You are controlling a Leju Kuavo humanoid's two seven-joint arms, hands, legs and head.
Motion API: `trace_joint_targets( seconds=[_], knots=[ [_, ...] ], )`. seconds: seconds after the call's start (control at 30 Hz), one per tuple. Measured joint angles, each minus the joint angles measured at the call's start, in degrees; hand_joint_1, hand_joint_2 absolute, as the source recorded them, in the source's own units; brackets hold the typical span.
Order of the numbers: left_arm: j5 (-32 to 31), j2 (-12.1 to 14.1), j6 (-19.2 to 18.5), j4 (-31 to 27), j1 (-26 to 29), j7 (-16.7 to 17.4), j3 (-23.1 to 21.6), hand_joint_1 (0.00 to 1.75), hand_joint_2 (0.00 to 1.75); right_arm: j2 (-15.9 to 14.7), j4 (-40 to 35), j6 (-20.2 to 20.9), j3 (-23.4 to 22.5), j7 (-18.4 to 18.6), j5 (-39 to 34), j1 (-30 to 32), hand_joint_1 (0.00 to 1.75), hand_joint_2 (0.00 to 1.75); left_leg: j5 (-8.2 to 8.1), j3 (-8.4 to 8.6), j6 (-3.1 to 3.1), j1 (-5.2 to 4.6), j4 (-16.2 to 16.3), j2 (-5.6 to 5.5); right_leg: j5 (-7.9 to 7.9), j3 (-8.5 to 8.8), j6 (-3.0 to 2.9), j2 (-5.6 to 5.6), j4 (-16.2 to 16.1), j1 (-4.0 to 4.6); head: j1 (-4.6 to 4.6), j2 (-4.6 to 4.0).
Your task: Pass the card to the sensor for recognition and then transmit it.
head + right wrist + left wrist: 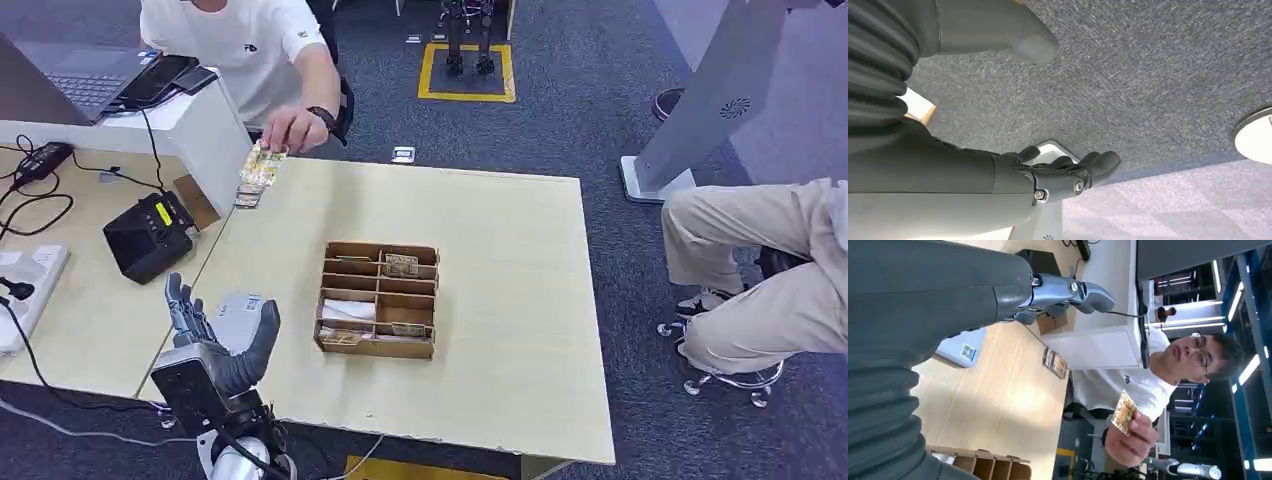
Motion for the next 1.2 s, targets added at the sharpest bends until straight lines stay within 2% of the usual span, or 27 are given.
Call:
trace_joint_targets(
  seconds=[0.23, 0.27, 0.33, 0.37, 0.47, 0.6, 0.7, 0.83, 0.93, 1.03, 1.2],
  knots=[
    [-1.08, 0.04, 0.00, 0.33, -0.54, -0.42, 0.00, 0.00, 1.75, 0.00, 0.11, 0.00, 0.00, -0.70, 0.31, -0.02, 0.00, 1.75, 0.00, 0.00, 0.00, 0.00, 0.00, -0.01, 0.00, 0.00, 0.00, 0.00, 0.00, 0.00, -0.02, 0.00],
    [-2.87, 0.02, 0.00, 0.61, -1.04, -0.42, 0.00, 0.00, 0.00, 0.00, 0.15, 0.00, 0.00, -0.70, 0.88, -0.02, 0.00, 1.75, 0.00, 0.00, 0.00, 0.00, 0.00, -0.01, 0.00, 0.00, 0.00, 0.00, 0.00, 0.00, 0.00, 0.00],
    [-6.86, 0.00, 0.00, 1.68, -2.34, -0.15, 0.00, 0.00, 0.00, 0.00, 0.22, 0.00, 0.00, -0.70, 1.66, -0.03, 0.00, 1.75, 0.01, 0.02, 0.01, 0.00, 0.00, -0.02, 0.01, 0.04, 0.01, -0.01, 0.00, 0.00, 0.00, 0.00],
    [-7.54, 0.00, 0.00, 2.18, -2.94, -0.18, 0.00, 0.00, 1.75, 0.00, 0.24, 0.00, 0.00, -0.70, 1.97, -0.03, 0.00, 1.75, 0.01, 0.04, 0.01, 0.00, 0.00, -0.02, 0.02, 0.04, 0.00, -0.01, 0.00, 0.00, 0.00, 0.00],
    [-8.94, 0.04, 0.00, 4.93, -5.37, -1.53, 0.02, 0.00, 1.75, 0.00, 0.33, 0.00, 0.00, -1.31, 2.45, -0.03, 0.00, 1.75, 0.04, 0.04, 0.03, 0.00, 0.01, -0.02, 0.05, 0.04, -0.01, -0.02, 0.00, 0.00, 0.00, 0.00],
    [-9.60, 0.57, 0.00, 9.23, -10.31, -1.16, 0.02, 0.00, 1.75, 0.00, 0.52, 0.00, 0.00, -1.55, 3.28, -0.07, 0.00, 1.75, 0.08, 0.05, -0.02, 0.00, 0.01, -0.06, 0.12, 0.07, -0.10, -0.04, 0.00, 0.00, 0.00, 0.00],
    [-12.60, 0.92, 0.02, 11.78, -13.02, -0.41, 0.02, 0.00, 1.75, 0.00, 0.55, 0.00, 0.00, -1.55, 3.56, -0.05, 0.00, 1.75, 0.13, 0.05, -0.05, 0.00, 0.01, -0.05, 0.13, 0.05, -0.09, -0.03, 0.00, 0.00, -0.02, 0.00],
    [-21.52, 0.76, 0.02, 14.43, -16.30, -0.35, 0.20, 0.00, 1.75, 0.00, 0.55, 0.00, 0.00, -1.55, 4.42, -0.04, 0.00, 1.75, 0.13, 0.04, -0.06, 0.00, 0.01, -0.07, 0.14, 0.06, -0.08, -0.04, 0.00, 0.00, 0.00, 0.00],
    [-29.48, -0.59, 0.07, 15.96, -18.77, -2.30, 2.12, 0.00, 1.75, 0.00, 0.70, 0.00, 0.00, -2.65, 4.61, -0.04, 0.00, 1.75, 0.15, 0.04, -0.04, 0.00, 0.01, -0.07, 0.17, 0.06, -0.06, -0.03, 0.00, 0.00, 0.00, 0.00],
    [-38.78, -2.44, 0.13, 17.07, -21.69, -3.39, 5.89, 0.00, 1.75, 0.00, 1.05, 0.00, 0.00, -2.99, 5.51, -0.07, 0.00, 1.75, 0.17, 0.04, -0.02, 0.00, 0.01, -0.05, 0.20, 0.06, -0.09, -0.02, 0.00, 0.00, 0.02, 0.00],
    [-48.89, -3.43, 0.13, 17.35, -24.82, -3.17, 12.19, 0.00, 1.75, 0.00, 1.49, 0.00, 0.00, -3.78, 6.27, -0.06, 0.00, 1.75, 0.19, 0.06, -0.06, 0.01, 0.01, -0.01, 0.21, 0.04, -0.09, 0.00, 0.01, 0.01, 0.00, 0.00]
  ],
)
